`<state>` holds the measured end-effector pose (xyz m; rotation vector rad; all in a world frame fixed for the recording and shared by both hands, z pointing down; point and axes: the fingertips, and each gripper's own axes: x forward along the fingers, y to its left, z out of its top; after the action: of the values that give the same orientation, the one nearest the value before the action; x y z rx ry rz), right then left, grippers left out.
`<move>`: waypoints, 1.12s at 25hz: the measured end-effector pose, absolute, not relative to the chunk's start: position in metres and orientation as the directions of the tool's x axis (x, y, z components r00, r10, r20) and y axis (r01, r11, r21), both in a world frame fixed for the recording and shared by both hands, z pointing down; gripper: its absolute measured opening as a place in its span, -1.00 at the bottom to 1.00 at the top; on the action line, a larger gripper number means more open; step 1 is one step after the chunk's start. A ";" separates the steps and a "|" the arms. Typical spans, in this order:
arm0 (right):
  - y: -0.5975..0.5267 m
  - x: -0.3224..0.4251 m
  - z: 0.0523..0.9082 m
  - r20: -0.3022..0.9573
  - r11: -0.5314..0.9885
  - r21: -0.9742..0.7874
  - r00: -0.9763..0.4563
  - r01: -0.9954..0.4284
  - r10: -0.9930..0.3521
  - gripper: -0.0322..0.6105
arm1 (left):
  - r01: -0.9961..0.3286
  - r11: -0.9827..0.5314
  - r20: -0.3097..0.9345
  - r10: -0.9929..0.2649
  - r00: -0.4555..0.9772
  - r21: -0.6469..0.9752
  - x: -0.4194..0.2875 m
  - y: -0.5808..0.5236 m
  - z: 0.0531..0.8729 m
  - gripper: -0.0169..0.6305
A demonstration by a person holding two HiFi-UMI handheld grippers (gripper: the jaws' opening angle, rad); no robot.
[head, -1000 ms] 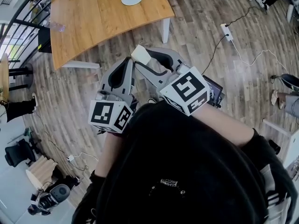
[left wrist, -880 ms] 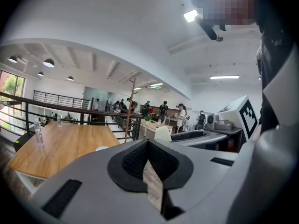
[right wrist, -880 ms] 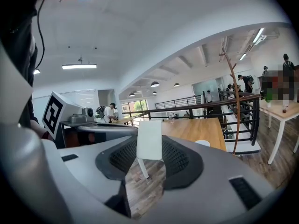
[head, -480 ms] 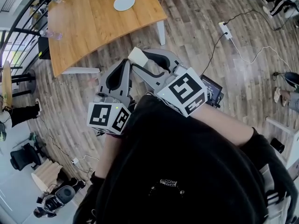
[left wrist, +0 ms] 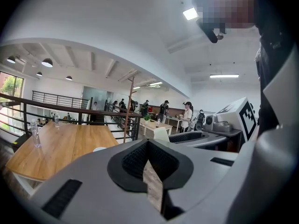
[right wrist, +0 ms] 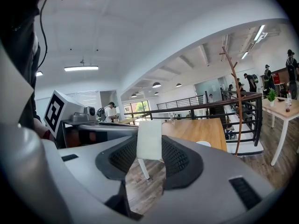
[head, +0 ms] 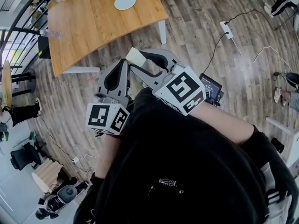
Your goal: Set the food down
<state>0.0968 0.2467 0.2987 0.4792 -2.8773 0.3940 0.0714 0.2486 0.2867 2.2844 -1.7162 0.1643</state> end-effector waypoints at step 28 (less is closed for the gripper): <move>0.159 0.001 0.308 0.281 0.897 -0.197 -0.899 -0.396 -0.335 -0.37 | -0.930 -0.303 0.232 -0.909 0.348 0.207 -0.023 0.155 0.300 -0.94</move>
<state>0.0011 0.1588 0.3078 0.5521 -2.8225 0.3672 -0.0234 0.1549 0.3002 2.3130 -1.6346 0.1013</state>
